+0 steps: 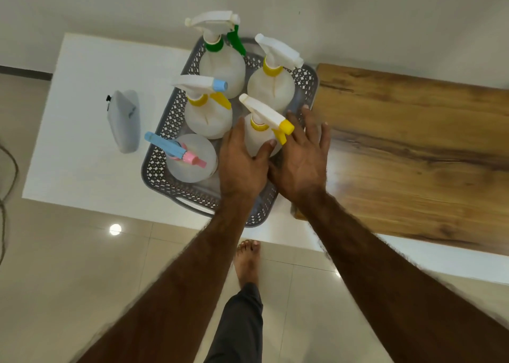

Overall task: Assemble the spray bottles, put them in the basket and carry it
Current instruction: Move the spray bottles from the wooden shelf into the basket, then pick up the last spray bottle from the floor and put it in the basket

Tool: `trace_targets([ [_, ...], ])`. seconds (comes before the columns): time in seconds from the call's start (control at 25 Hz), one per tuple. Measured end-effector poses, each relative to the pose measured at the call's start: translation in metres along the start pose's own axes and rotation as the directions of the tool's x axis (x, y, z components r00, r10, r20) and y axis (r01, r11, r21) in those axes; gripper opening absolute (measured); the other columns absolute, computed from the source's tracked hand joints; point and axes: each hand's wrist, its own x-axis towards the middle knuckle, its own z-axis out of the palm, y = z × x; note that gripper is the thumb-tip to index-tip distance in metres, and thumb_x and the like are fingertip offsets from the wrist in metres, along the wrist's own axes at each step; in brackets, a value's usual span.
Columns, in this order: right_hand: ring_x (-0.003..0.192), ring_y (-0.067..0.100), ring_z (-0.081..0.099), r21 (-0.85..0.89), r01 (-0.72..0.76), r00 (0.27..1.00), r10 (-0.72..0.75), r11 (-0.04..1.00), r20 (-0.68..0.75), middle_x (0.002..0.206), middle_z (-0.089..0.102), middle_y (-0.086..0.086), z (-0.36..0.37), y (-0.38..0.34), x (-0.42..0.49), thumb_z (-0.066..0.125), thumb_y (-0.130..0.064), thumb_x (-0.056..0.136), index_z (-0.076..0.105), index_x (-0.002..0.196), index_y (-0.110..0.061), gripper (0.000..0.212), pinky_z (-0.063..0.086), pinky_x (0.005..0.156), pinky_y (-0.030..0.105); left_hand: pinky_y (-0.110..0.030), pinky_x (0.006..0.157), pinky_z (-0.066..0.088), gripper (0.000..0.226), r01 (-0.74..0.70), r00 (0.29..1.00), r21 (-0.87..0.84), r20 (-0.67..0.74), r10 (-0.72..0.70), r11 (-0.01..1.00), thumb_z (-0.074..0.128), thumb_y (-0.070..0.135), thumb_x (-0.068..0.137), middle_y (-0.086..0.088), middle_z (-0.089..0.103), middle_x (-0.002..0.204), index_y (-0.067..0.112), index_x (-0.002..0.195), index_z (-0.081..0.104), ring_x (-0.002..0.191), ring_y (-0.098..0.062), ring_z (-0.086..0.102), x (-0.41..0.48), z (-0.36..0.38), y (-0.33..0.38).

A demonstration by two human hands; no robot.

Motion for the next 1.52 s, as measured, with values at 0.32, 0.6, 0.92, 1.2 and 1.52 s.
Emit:
trace_targets([
  [0.32,0.159,0.034,-0.002,0.033,-0.033,0.996,0.030,0.999,0.087,0.172,0.007,0.012,-0.020,0.012,-0.029,0.041,-0.053,0.099,0.021,0.161,-0.011,0.077,0.012,0.124,0.058,-0.039,0.110,0.051,0.068,0.031,0.996,-0.092,-0.076,-0.038,0.995,0.083,0.022,0.087,-0.005,0.064,0.137,0.006,0.145,0.051,0.129,-0.030,0.063,-0.022,0.005,0.014],
  [0.6,0.159,0.028,0.010,0.264,-0.240,0.964,0.262,0.934,-0.050,0.169,0.023,0.010,-0.057,0.087,-0.135,0.037,-0.047,0.098,0.034,0.156,-0.012,0.068,0.018,0.124,0.056,-0.038,0.090,0.060,0.038,-0.377,0.926,0.060,0.028,0.376,0.924,0.067,0.024,0.099,-0.002,0.061,0.129,0.011,0.134,0.062,0.116,-0.016,0.063,-0.169,0.059,0.044],
  [0.92,0.151,0.028,0.032,0.449,-0.611,0.658,0.734,0.652,-0.168,0.160,0.042,0.011,-0.071,0.297,-0.393,0.047,-0.037,0.099,0.047,0.149,-0.012,0.056,0.029,0.117,0.053,-0.006,0.083,0.050,0.031,-0.446,0.691,0.017,0.642,0.332,0.895,0.059,0.026,0.105,0.003,0.067,0.135,0.018,0.133,0.064,0.116,-0.011,0.065,-0.388,0.272,0.067],
  [1.2,0.126,0.029,0.056,0.556,-0.774,0.293,0.950,0.302,-0.107,0.138,0.061,0.009,0.008,0.458,-0.623,0.056,-0.045,0.095,0.055,0.140,-0.012,0.056,0.047,0.103,0.045,-0.039,0.101,0.059,0.036,-0.485,0.455,0.199,0.889,0.051,0.852,0.063,0.034,0.102,0.001,0.068,0.134,0.019,0.134,0.064,0.120,-0.020,0.068,-0.572,0.459,-0.015],
  [1.52,0.128,0.028,0.055,0.618,-0.761,0.033,0.940,-0.197,0.340,0.141,0.057,0.007,0.207,0.572,-0.736,0.058,-0.058,0.093,0.048,0.144,-0.017,0.067,0.047,0.100,0.039,-0.050,0.095,0.062,0.061,-0.407,0.450,0.621,0.774,-0.445,0.670,0.073,0.046,0.092,-0.014,0.062,0.141,0.021,0.144,0.054,0.124,-0.032,0.062,-0.603,0.617,-0.186],
])
